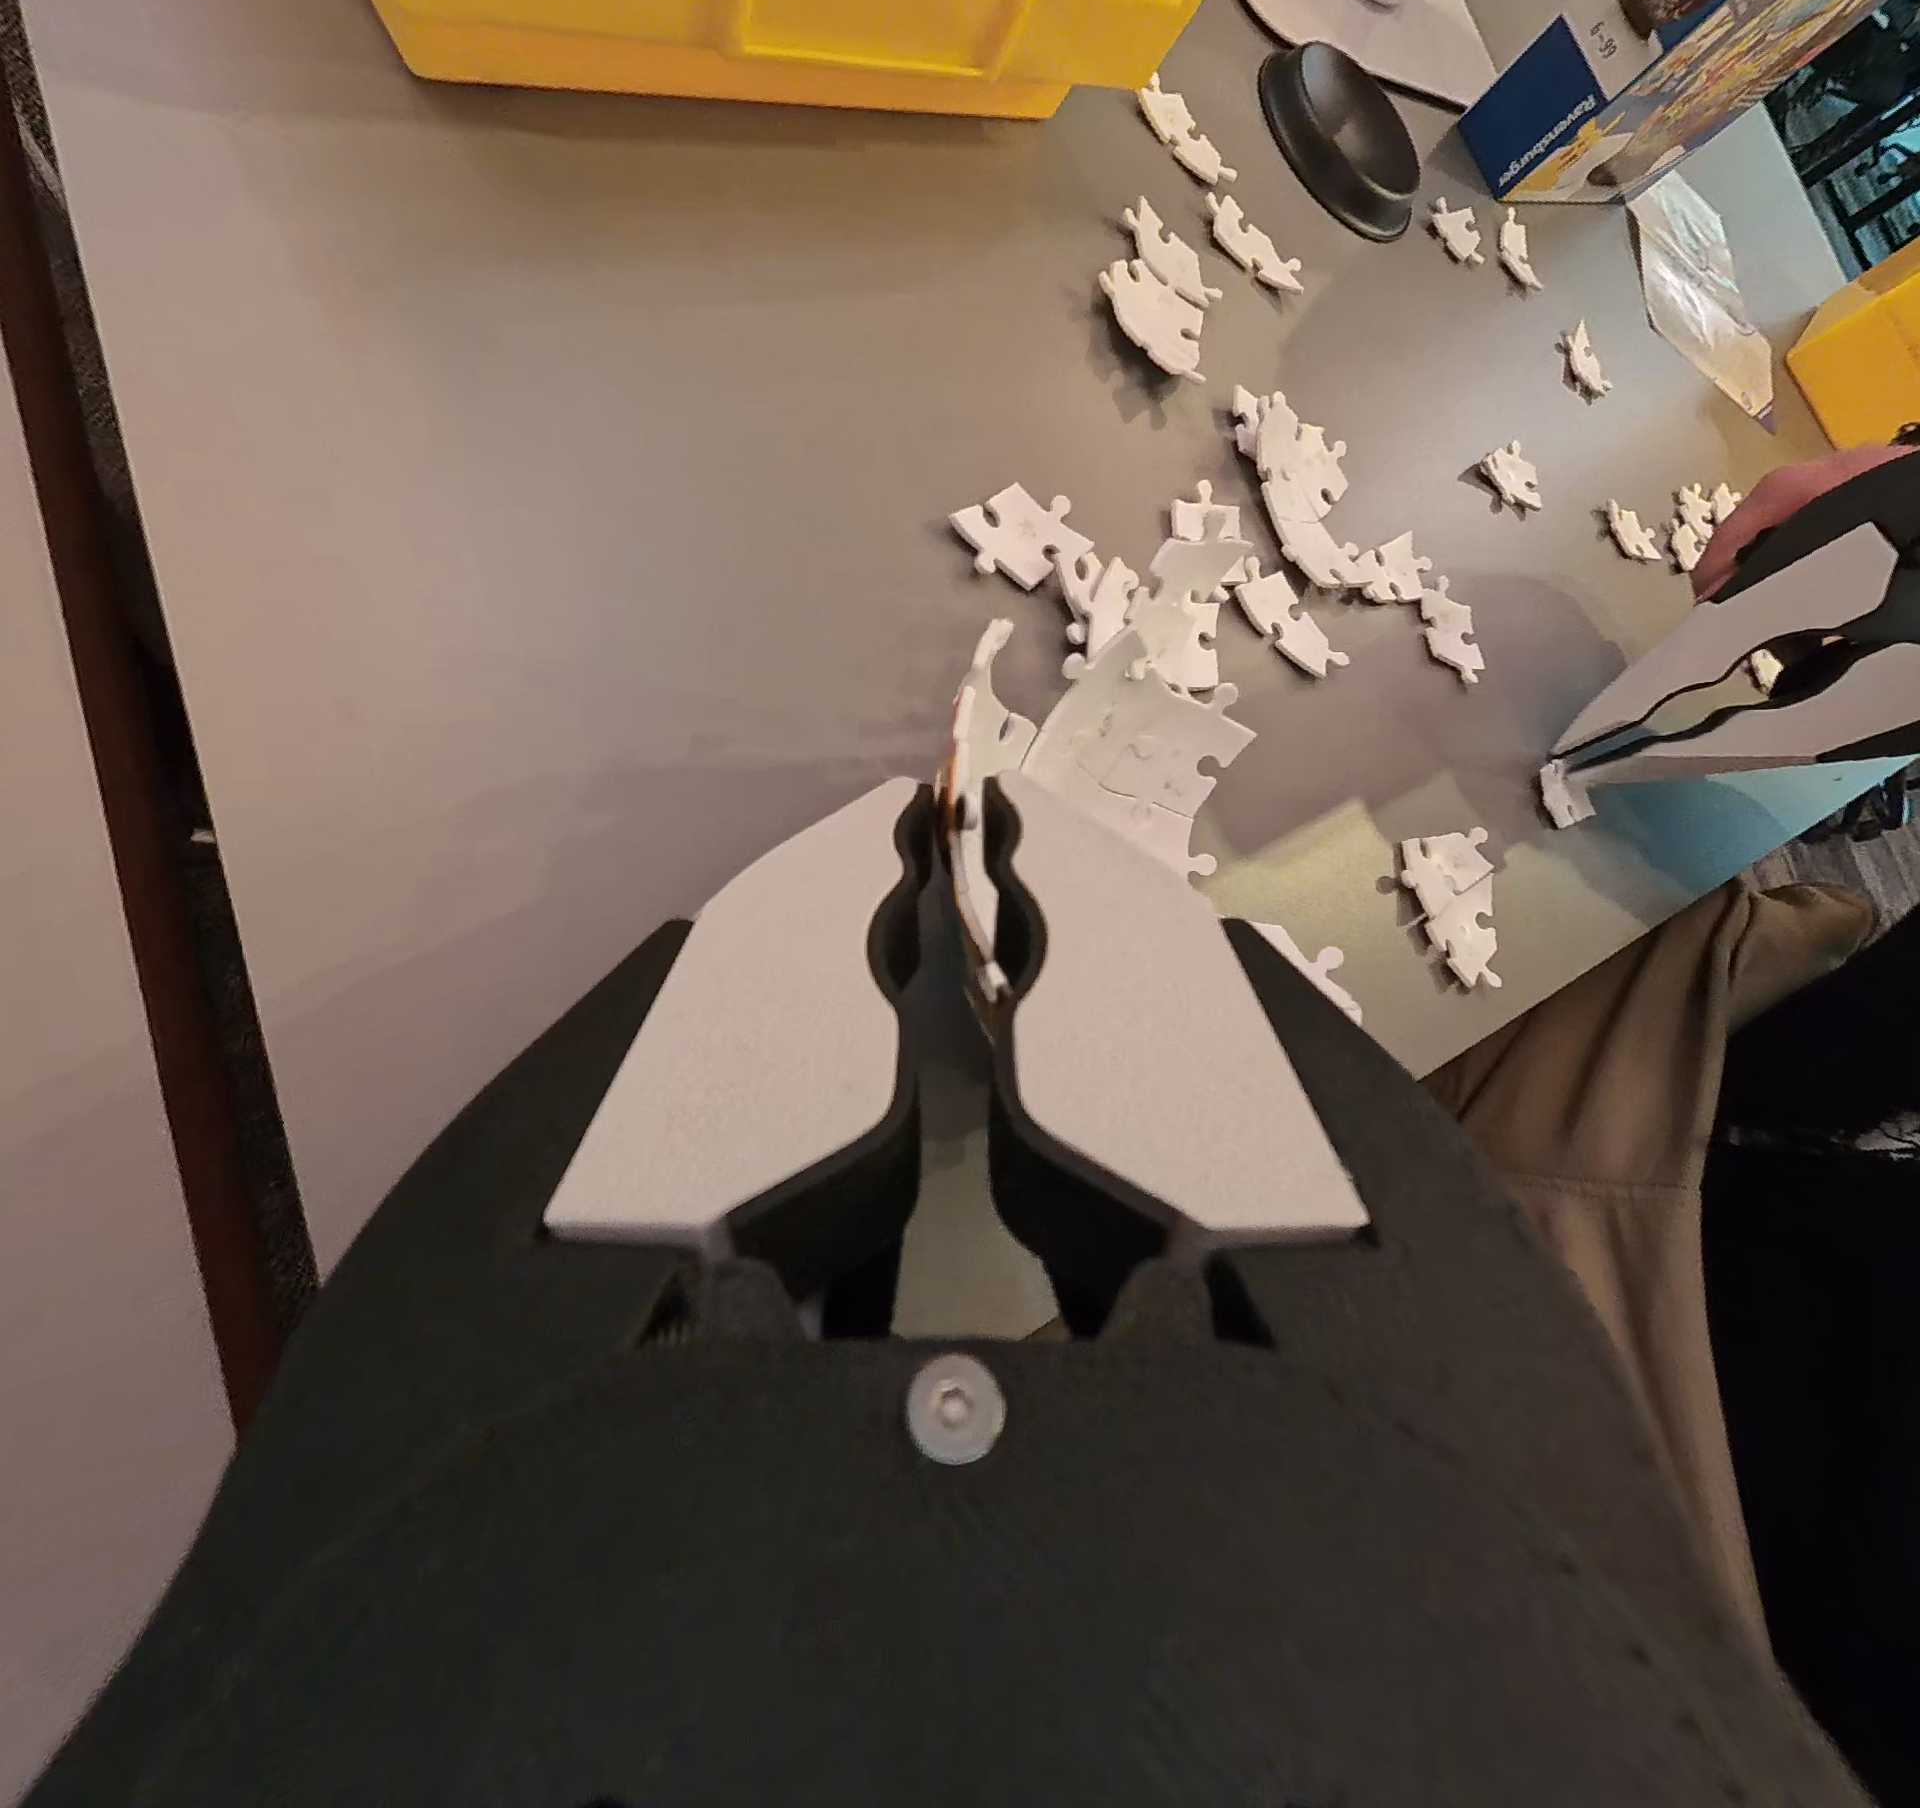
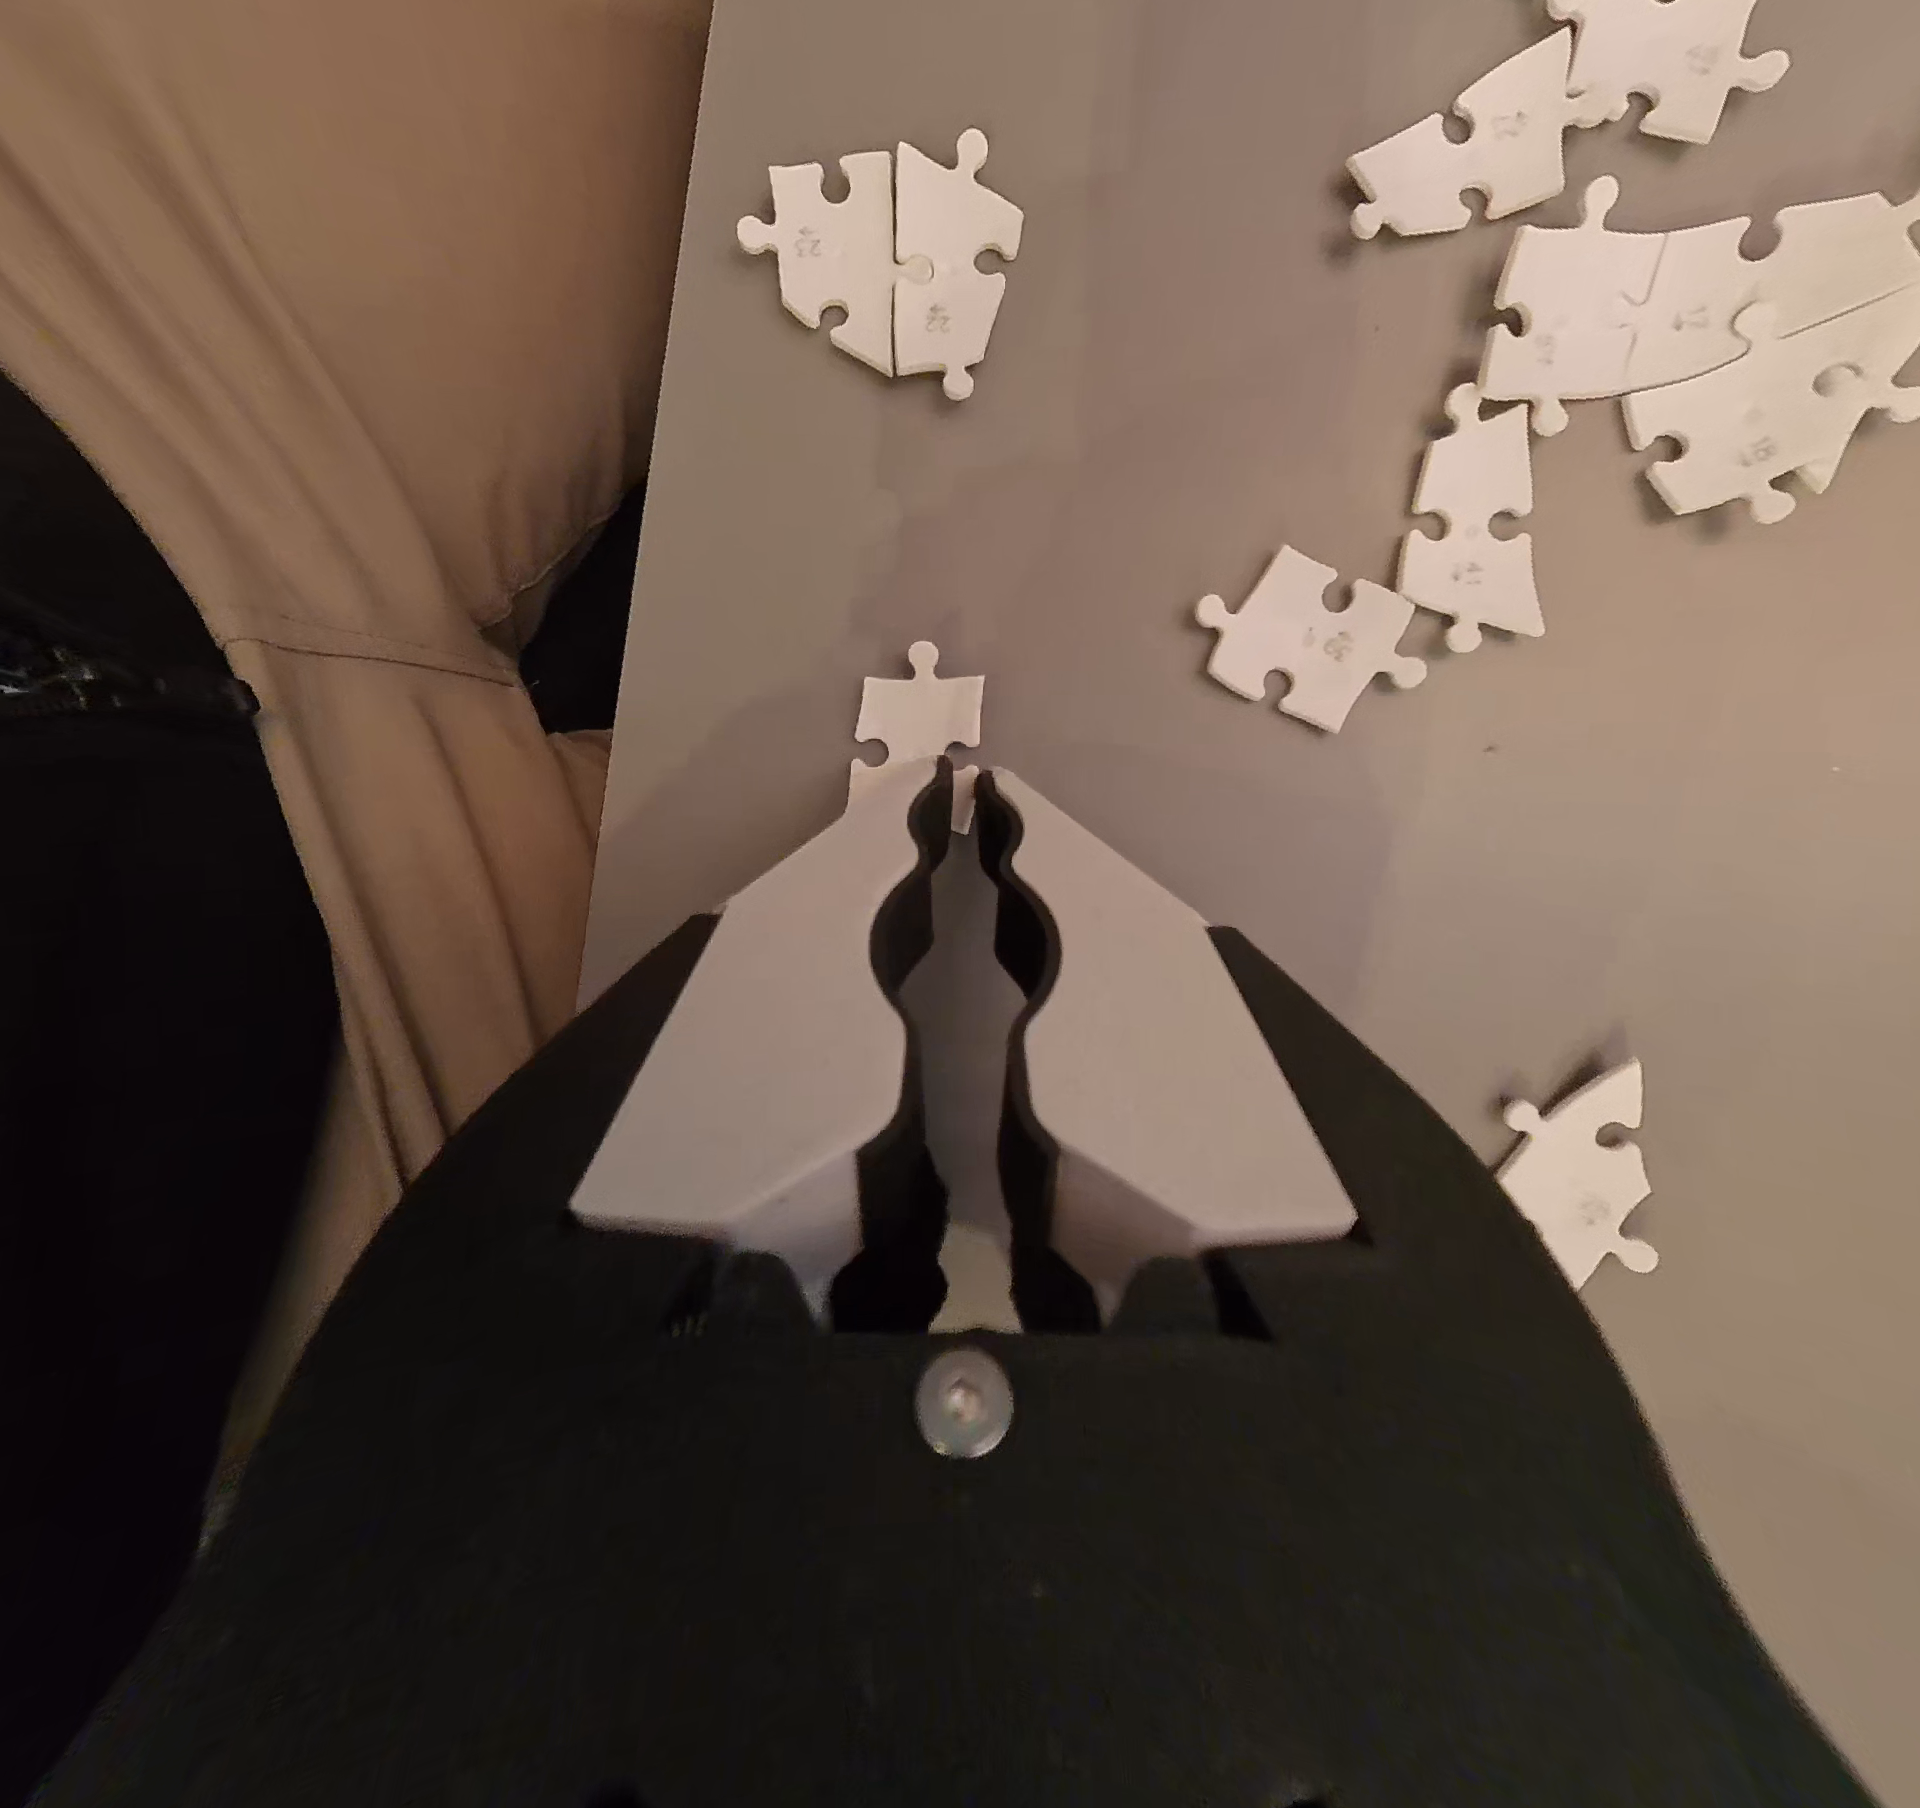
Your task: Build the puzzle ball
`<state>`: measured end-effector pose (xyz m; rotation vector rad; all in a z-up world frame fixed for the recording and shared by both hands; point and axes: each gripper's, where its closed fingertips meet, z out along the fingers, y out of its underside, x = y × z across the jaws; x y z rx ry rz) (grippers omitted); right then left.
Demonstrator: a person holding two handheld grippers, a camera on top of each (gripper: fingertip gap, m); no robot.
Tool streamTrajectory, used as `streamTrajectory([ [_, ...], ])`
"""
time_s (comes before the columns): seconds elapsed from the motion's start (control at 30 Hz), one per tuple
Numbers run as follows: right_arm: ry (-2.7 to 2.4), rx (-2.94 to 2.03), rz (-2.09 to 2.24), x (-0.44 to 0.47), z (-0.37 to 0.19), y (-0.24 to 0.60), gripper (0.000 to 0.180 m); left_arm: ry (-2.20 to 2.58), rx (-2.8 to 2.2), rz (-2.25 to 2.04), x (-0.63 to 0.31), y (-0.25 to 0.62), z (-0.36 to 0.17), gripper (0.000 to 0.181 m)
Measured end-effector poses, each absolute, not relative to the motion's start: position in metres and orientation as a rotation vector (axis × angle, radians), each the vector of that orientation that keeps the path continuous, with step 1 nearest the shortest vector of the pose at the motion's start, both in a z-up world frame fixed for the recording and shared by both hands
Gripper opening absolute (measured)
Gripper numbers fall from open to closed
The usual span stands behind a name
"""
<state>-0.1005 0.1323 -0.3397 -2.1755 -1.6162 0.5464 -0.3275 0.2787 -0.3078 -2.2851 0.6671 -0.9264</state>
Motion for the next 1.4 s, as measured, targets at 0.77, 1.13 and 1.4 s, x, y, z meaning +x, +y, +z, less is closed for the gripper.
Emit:
streamTrajectory([
  [0.77,-1.568,-2.172,0.516,-0.103,-0.338,0.144,0.000,0.633,-2.261,-0.956,-0.336,0.281,-0.302,0.016],
  [1.13,-1.573,-2.160,0.595,-0.097,-0.325,0.148,0.015,0.630,-2.251,-0.973,-0.335,0.281,-0.301,0.016],
  [1.4,-2.021,-2.001,0.496,-0.108,-0.341,0.140,0.041,0.639,-2.242,-0.975,-0.332,0.280,-0.296,0.016],
])
